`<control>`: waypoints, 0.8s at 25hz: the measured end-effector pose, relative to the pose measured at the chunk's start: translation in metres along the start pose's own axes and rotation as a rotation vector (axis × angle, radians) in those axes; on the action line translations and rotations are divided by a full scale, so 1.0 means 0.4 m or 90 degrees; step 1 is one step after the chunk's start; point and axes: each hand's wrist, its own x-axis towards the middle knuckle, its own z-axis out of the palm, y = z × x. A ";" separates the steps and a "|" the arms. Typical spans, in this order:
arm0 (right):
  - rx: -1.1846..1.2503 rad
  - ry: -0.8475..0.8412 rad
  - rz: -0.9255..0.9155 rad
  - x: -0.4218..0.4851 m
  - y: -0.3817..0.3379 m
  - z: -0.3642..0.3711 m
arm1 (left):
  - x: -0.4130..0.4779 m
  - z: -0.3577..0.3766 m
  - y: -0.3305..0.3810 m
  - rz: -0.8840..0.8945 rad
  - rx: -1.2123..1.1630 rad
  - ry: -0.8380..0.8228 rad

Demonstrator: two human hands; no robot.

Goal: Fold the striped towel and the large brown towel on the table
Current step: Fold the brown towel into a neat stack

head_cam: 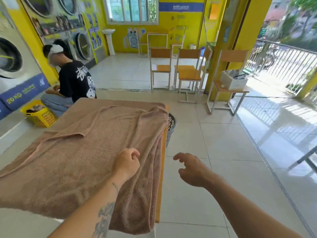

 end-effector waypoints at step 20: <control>-0.168 -0.173 -0.212 0.971 0.055 -0.407 | 0.723 0.299 0.262 -0.165 -0.118 0.100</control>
